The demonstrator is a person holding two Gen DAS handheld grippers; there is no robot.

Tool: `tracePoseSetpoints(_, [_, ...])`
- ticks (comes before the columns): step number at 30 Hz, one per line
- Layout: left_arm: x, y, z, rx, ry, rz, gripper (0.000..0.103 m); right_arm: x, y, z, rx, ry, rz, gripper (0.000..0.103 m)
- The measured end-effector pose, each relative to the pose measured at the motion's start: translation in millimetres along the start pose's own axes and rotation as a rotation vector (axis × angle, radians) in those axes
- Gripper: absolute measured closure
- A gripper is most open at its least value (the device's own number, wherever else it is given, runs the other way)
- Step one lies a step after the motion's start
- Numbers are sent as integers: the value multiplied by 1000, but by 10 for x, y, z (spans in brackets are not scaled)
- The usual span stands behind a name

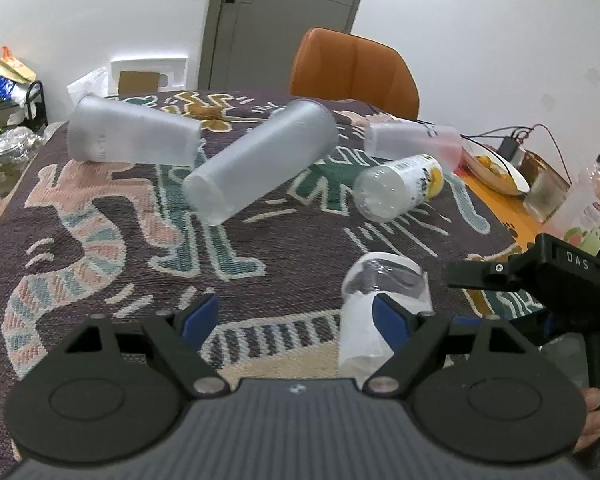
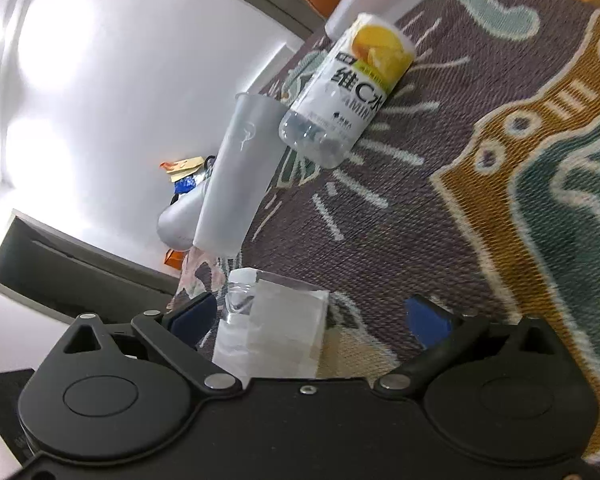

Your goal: Flip cup upright

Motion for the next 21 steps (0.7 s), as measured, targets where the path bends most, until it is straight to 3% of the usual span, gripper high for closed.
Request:
tracePoseSetpoints(8, [6,-29,-216,-45,11,9,20,217,-31,-108,54,10,-85,2])
tracePoseSetpoints(18, [8,-67,-438,-108,7,23,20,388,-65,-240,40,-80,-96,13])
tracePoseSetpoints(21, [5,-83,-495,-122,5,27,20,424,-70,-243,19,-113,-95,21])
Point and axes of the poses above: each gripper's, at about its wrist camera, not at the fingertips, and x roughly the way its jaws point, z to its right, y to its top, the point moved 8 cm from there along x, roughly the way its jaws point, and after that the axes turned 12 degrees about x, right-handed, at the moved point
